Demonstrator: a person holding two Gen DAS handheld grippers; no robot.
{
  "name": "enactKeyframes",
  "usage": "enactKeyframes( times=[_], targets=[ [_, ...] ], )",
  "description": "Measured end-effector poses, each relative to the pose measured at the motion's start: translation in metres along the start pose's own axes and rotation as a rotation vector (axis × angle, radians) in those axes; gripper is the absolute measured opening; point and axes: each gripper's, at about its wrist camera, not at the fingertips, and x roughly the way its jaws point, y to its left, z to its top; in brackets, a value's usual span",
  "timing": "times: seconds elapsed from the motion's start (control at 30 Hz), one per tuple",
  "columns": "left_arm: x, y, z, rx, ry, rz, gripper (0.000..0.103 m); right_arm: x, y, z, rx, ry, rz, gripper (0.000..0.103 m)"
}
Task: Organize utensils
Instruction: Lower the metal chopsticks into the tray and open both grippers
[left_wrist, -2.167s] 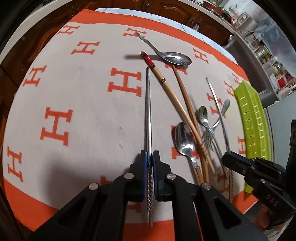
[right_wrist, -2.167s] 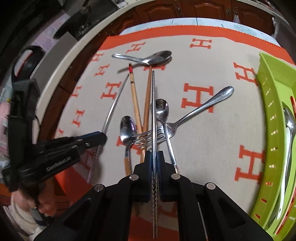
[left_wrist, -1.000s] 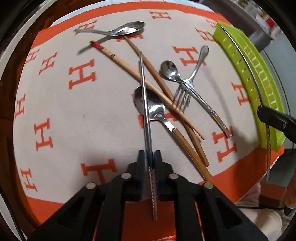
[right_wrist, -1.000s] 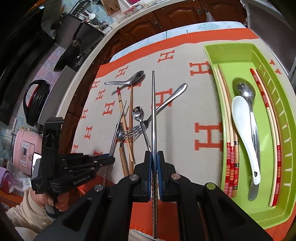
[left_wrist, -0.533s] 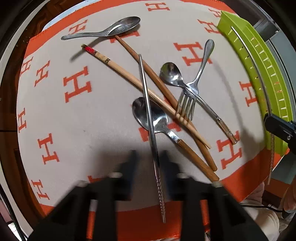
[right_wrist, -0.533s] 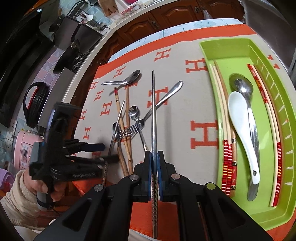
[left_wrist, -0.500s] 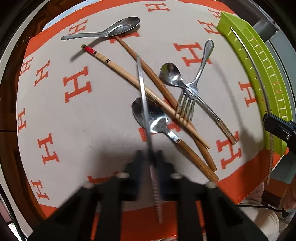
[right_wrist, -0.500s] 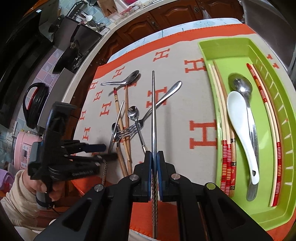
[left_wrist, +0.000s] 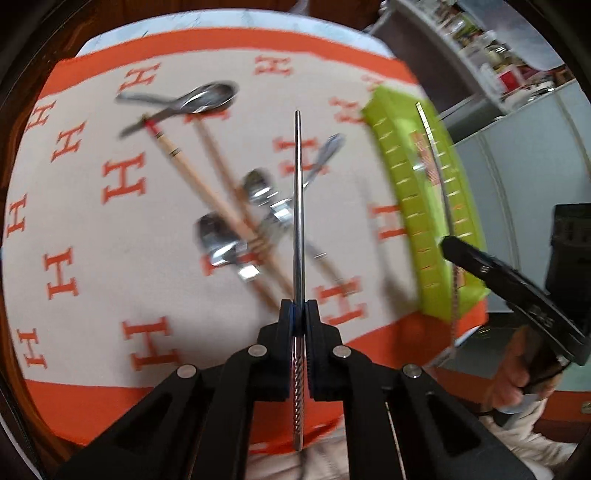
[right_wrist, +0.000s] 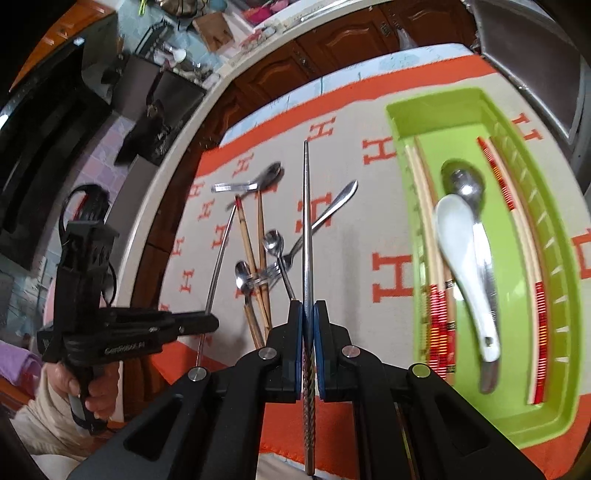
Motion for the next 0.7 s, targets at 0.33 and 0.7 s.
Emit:
enactKeyframes(
  times=[0.33, 0.7],
  targets=[
    [0.032, -0.111, 0.05, 0.051, -0.085, -0.152, 0.003, -0.06, -0.049, 0.038, 0.026, -0.147, -0.364, 0.005],
    [0.1, -0.147, 0.068, 0.041, -0.032, -0.093, 0.007, -0.021, -0.072, 0.044, -0.069, -0.037, -0.495, 0.006]
  ],
)
